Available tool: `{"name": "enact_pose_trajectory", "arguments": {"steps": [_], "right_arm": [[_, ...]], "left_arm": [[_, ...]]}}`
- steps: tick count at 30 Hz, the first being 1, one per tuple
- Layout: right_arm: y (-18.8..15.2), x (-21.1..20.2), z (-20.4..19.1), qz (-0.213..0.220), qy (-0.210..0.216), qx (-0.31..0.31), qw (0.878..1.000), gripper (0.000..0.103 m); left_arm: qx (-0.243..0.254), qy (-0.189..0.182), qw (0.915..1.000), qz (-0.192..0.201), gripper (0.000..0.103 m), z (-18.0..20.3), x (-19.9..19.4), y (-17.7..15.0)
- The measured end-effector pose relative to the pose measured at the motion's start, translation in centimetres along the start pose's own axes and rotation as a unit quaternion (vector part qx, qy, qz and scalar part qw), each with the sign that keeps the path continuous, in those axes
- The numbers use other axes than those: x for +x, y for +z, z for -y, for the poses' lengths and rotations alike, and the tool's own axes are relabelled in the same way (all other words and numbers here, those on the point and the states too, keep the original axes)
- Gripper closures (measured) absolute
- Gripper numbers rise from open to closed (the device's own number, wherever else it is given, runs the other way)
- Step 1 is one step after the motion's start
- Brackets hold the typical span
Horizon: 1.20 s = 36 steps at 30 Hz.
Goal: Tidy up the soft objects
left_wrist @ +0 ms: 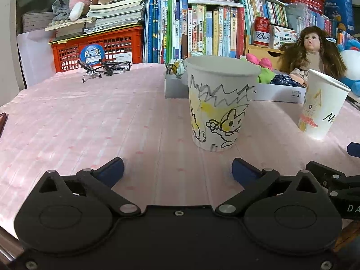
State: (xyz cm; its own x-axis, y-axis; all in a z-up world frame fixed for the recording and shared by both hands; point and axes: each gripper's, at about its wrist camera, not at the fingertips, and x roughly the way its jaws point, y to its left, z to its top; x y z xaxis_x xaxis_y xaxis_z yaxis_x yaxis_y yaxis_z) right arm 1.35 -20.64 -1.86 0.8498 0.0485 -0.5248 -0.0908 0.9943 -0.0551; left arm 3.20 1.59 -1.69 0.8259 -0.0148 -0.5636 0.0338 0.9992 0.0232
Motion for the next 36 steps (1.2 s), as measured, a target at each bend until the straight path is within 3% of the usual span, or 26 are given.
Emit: {"name": "enact_pose_trajectory", "arguments": {"steps": [8, 36], "right_arm": [[-0.02, 0.26, 0.62, -0.013, 0.012, 0.027, 0.999, 0.000], [0.22, 0.51, 0.69, -0.018, 0.018, 0.024, 0.999, 0.000]], "left_arm": [[0.002, -0.002, 1.0000, -0.006, 0.000, -0.13, 0.05, 0.16], [0.002, -0.001, 1.0000, -0.006, 0.000, -0.13, 0.10, 0.27]]}}
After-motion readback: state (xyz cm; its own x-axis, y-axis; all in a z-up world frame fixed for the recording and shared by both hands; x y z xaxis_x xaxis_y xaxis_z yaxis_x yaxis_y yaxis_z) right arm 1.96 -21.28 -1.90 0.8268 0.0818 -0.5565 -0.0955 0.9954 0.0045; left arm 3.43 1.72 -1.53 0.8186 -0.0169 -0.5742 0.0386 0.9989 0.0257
